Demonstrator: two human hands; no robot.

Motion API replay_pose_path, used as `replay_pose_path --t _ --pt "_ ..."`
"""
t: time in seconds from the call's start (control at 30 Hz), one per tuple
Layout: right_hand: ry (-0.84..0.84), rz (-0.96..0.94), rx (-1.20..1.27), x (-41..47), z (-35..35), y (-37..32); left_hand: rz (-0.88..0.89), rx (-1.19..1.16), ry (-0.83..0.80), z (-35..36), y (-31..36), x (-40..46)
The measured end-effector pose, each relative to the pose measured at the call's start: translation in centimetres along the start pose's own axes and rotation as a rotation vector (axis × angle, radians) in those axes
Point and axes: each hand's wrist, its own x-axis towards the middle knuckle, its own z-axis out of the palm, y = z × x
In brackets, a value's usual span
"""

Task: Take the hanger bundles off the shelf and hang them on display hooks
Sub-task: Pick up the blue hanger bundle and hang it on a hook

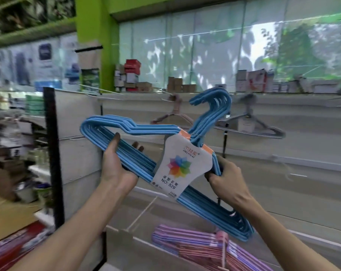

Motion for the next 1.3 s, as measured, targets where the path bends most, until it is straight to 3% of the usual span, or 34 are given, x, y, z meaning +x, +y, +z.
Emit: replay_pose_path --t 0.3,0.67,0.97,1.3 --pt "-0.173 -0.083 0.118 6.7 13.9 -6.3 0.155 -0.04 0.105 -7.5 11.7 5.8" --pt "-0.202 -0.171 0.149 17.9 29.1 -9.4 0.307 -0.007 0.163 -14.0 20.2 17.9" --pt "-0.193 -0.137 0.093 28.7 36.4 -9.8 0.262 -0.011 0.175 -15.2 23.8 31.2" --pt "-0.116 -0.056 -0.072 35.6 38.6 -9.9 0.13 -0.031 0.078 -15.9 25.7 41.5"
